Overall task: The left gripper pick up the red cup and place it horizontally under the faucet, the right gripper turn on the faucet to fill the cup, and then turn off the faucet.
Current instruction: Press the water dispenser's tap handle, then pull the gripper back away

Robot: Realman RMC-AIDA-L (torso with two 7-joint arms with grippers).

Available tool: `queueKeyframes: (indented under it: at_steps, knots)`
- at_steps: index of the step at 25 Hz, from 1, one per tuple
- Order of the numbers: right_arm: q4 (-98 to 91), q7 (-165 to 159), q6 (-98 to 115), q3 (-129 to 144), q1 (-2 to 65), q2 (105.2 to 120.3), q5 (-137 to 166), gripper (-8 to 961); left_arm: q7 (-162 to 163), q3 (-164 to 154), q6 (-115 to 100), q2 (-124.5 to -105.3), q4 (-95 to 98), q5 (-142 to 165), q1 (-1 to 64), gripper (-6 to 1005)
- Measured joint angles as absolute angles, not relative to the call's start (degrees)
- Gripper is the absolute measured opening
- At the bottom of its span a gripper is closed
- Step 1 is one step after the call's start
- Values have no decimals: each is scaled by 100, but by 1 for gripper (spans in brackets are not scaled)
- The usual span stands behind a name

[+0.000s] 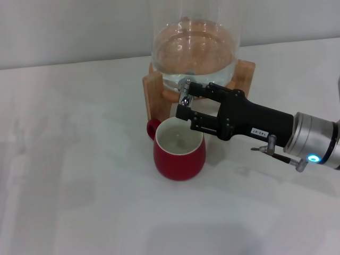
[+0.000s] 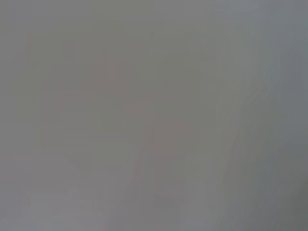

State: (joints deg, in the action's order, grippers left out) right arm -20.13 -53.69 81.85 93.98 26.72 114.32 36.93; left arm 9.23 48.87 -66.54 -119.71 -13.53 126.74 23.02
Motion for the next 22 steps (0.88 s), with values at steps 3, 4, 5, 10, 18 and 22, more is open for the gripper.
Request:
queueKeyframes:
  at_steps: [3,4,5,10,18,22]
  knots:
    - [-2017,-5369,8178,9396,2672,11424,3693,748,923,4887,-6659,-11971,-1354,12674,2302,440]
    - [-2035,-5369,8177,9396,2670,11421,3693,748,923,4887,-6662,-11971,-1353,12674,2302,440]
    - [-2053,-5369,8178,9395,2664,11418,3693,748,923,4887,-6662,-11970,-1353,12674,2303,440]
    - [-2142,-5376,8210,9393,2586,11413,3692,748,923,4887,-6663,-11971,-1346,12674,2306,440]
    - [-2145,-5370,8387,9393,2486,11404,3662,748,923,4887,-6662,-11971,-1344,12674,2311,440]
    - [-2145,-5369,8460,9388,2460,11397,3657,748,923,4887,-6659,-11971,-1338,12674,2311,440]
